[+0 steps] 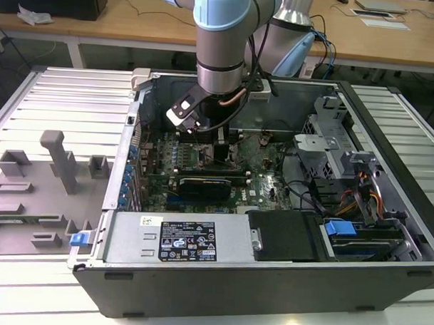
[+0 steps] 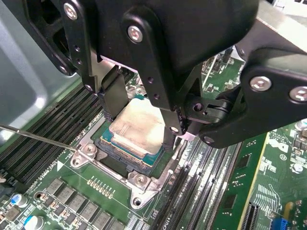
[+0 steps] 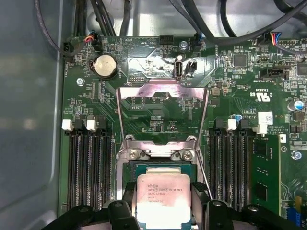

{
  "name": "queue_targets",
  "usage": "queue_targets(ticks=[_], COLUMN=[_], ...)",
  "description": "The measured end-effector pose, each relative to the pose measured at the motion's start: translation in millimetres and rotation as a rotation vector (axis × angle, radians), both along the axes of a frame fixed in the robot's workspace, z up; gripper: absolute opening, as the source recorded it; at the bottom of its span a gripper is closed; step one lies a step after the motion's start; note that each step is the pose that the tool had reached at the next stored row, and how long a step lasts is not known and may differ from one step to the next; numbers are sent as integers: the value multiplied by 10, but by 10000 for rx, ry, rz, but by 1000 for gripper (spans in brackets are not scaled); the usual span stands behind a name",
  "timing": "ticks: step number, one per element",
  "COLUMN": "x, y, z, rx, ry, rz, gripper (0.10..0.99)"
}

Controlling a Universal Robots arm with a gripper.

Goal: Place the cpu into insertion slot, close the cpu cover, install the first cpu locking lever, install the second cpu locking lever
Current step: 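Place the cpu into insertion slot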

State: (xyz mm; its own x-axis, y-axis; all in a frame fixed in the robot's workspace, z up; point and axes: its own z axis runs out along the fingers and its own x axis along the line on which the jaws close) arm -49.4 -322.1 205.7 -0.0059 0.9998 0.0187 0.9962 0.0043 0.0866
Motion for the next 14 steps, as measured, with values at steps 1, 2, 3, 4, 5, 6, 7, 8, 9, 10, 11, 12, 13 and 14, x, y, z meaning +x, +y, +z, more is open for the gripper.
queue_targets(ticks=[1,2,3,4,5,6,7,8,9,10,11,12,13,14], x=[0,-1,-4,-7,-8,-7,-8,-8,-8,-9,-11,-12,-13,-13], y=[0,0,2,4,6,9,13,20,27,33,40,43,45,44], z=[0,0,-3,-7,-14,-25,-30,-38,-46,-53,-60,-63,-65,-66], rx=[0,0,3,5,4,2,2,1,2,3,3,2,1,-1], ry=[0,0,-2,-3,-2,-2,-1,-1,-1,-2,-2,-1,-1,1], rz=[0,0,-3,-3,-1,-2,-5,-5,-6,-7,-7,-8,-7,-6], gripper=[541,541,541,541,541,541,541,541,541,541,541,541,541,541])
